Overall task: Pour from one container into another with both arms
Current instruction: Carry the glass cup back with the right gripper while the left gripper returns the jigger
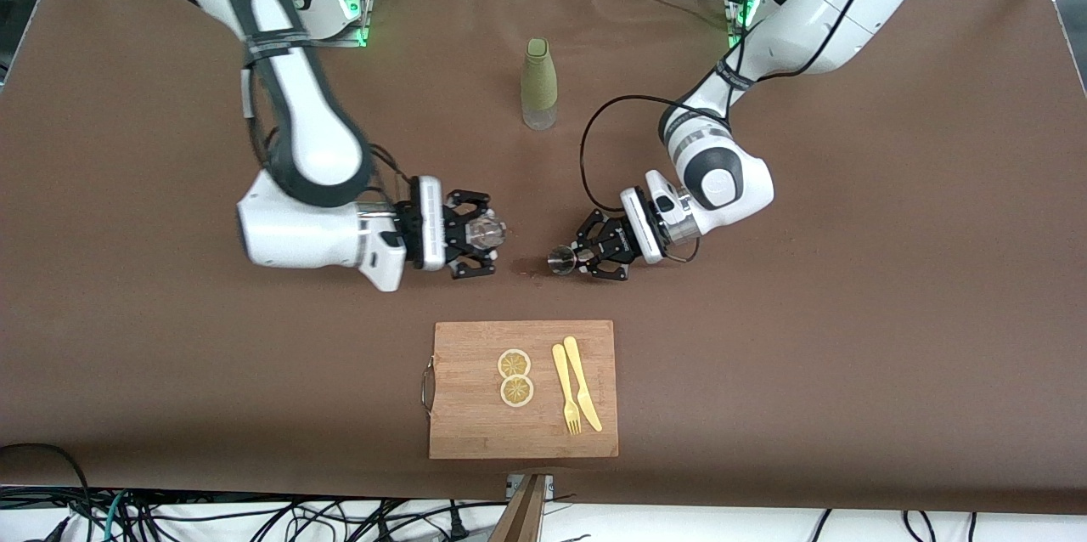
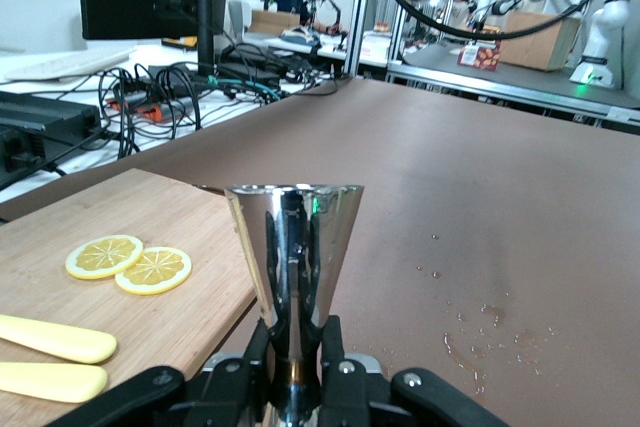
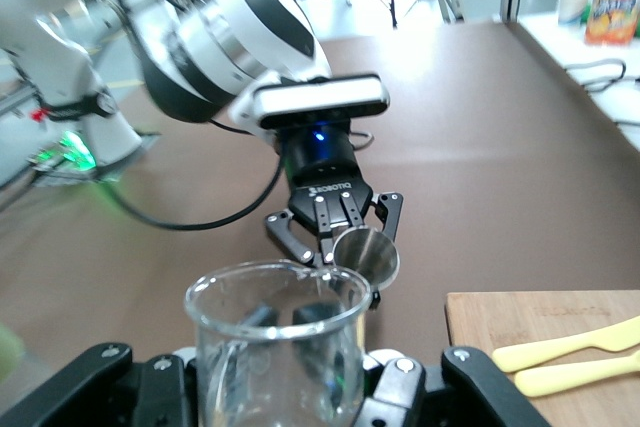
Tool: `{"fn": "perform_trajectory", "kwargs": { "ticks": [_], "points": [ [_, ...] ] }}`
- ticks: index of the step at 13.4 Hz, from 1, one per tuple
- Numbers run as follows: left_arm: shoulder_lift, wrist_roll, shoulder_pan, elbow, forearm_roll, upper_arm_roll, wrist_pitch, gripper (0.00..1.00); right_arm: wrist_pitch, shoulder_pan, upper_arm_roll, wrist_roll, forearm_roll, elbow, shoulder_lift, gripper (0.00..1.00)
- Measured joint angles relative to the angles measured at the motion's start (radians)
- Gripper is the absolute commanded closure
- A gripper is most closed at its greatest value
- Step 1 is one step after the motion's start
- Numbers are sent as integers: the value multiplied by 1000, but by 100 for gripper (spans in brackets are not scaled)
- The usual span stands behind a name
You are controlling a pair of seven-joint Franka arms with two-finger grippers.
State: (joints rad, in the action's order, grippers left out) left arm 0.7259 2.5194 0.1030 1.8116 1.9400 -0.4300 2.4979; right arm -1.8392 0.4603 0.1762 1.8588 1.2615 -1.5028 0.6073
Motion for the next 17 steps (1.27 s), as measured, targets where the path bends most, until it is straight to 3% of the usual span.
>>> {"fn": "perform_trajectory", "kwargs": {
  "ticks": [5,10,17],
  "points": [
    [8,92,-109,71,-28,2,-221,100,357,-223,13,151,7,-13,5,100],
    [18,123,-267,134,-237,16,-479,100,454,-277,12,242,0,-21,30,100],
    [47,132,-353,147,-501,188,-751,100,614,-400,13,392,-9,-50,84,100]
  ]
}}
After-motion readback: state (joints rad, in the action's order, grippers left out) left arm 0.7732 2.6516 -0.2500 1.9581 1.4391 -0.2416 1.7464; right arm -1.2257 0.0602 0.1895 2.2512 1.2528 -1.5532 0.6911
